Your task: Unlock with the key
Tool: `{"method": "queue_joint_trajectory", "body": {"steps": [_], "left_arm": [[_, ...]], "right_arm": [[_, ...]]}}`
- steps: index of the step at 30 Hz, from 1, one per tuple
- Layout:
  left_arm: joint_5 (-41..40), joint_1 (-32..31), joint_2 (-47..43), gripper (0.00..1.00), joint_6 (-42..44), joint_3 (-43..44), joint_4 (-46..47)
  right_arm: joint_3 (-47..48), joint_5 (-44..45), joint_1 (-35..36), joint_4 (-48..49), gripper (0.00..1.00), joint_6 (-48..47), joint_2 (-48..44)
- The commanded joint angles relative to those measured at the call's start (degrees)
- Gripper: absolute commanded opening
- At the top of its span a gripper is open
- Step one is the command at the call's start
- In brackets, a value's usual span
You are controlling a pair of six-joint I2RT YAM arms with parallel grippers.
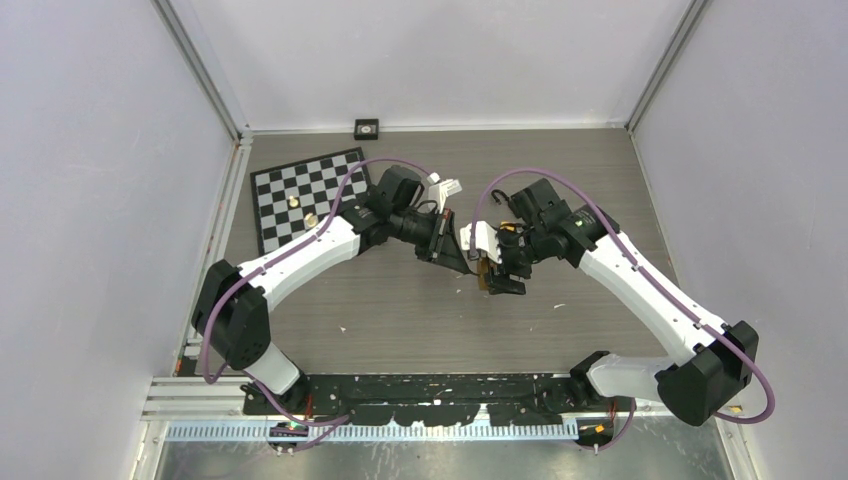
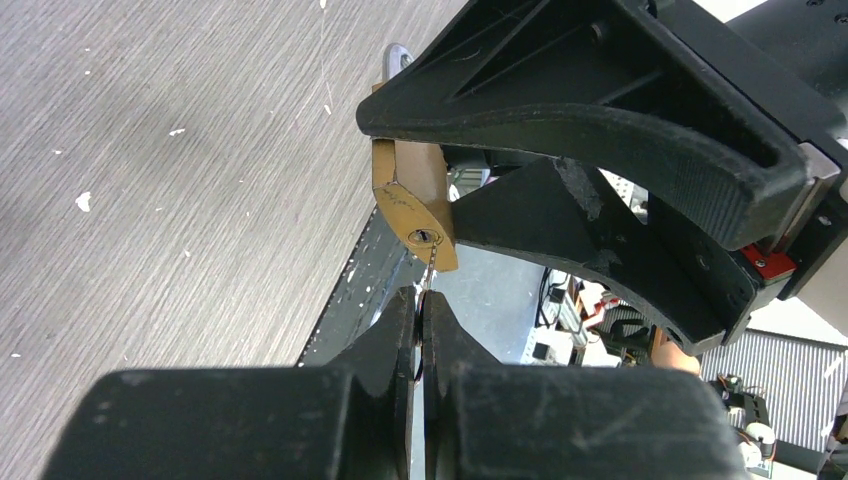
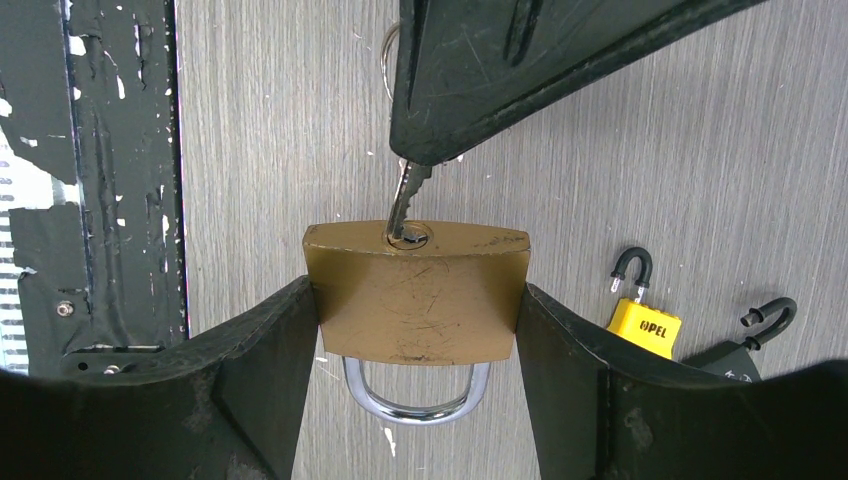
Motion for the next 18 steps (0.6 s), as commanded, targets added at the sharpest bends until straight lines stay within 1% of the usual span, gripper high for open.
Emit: {"method": "queue_joint_trajectory", "body": {"steps": [1, 7, 18], "left_arm": [[-0.07, -0.27, -2.48, 0.00, 0.49, 0.25, 1.33], [-1.67, -0.19, -1.84, 0.00, 1.26, 0.62, 0.02], [-1.48, -0.18, -0.97, 0.00, 1.24, 1.75, -0.24]], "right_arm": [[0.85, -2.31, 0.51, 4.37, 0.01, 0.30, -2.12], [1.07, -2.61, 0.48, 4.20, 0.01, 0.39, -2.20], [1.11, -3.40, 0.50, 4.21, 0.00, 0.74, -1.95]]}}
